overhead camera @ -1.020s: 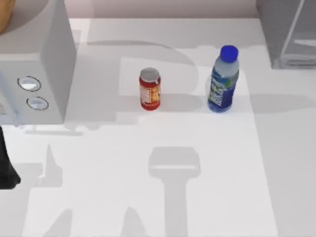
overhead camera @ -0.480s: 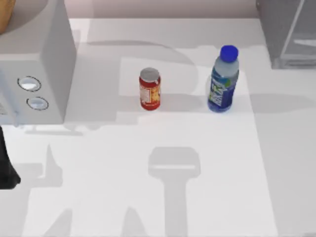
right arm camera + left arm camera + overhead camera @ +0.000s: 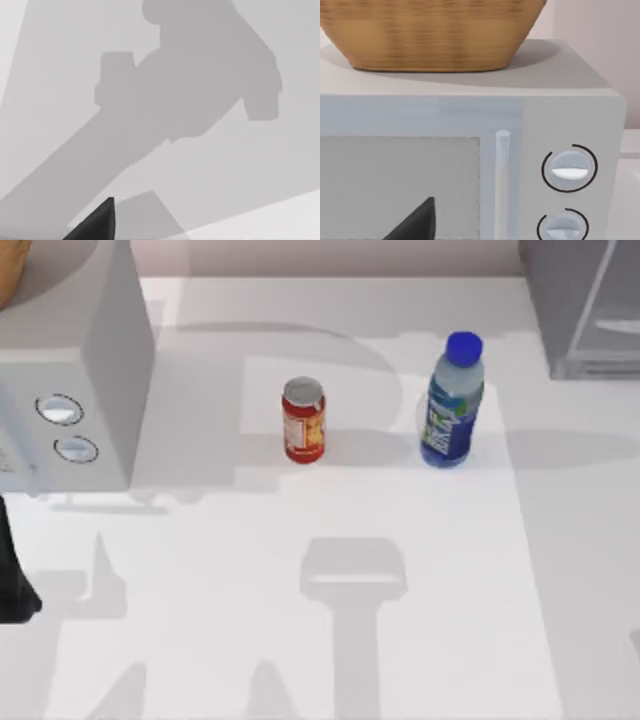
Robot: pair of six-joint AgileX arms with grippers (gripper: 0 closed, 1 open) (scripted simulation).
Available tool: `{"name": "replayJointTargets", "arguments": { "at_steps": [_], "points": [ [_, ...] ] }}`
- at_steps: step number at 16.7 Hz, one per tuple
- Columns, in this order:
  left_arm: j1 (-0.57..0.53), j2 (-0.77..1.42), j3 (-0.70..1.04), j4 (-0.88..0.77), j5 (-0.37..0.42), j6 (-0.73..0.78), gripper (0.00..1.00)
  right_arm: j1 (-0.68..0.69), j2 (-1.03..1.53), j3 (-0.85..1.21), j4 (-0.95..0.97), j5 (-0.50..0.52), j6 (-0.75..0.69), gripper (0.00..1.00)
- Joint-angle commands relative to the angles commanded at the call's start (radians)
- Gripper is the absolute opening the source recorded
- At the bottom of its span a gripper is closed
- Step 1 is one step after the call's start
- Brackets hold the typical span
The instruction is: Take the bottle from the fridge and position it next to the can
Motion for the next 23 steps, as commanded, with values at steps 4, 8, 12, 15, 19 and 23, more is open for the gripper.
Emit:
{"name": "replayJointTargets", "arguments": {
  "at_steps": [4, 8, 12, 15, 19, 23],
  "points": [
    [0.000, 0.000, 0.000, 0.000, 0.000, 0.000, 1.00, -0.337, 0.384, 0.121, -0.007, -0.177, -0.379, 1.00],
    [0.000, 0.000, 0.000, 0.000, 0.000, 0.000, 1.00, -0.654, 0.743, 0.235, -0.011, -0.344, -0.733, 1.00],
    [0.000, 0.000, 0.000, 0.000, 0.000, 0.000, 1.00, -0.907, 1.029, 0.325, -0.012, -0.480, -1.017, 1.00],
    [0.000, 0.000, 0.000, 0.000, 0.000, 0.000, 1.00, -1.028, 1.164, 0.368, -0.011, -0.545, -1.153, 1.00],
    [0.000, 0.000, 0.000, 0.000, 0.000, 0.000, 1.00, -1.070, 1.211, 0.384, -0.011, -0.569, -1.200, 1.00],
    [0.000, 0.000, 0.000, 0.000, 0.000, 0.000, 1.00, -1.065, 1.209, 0.380, -0.010, -0.567, -1.197, 1.00]
  ]
}}
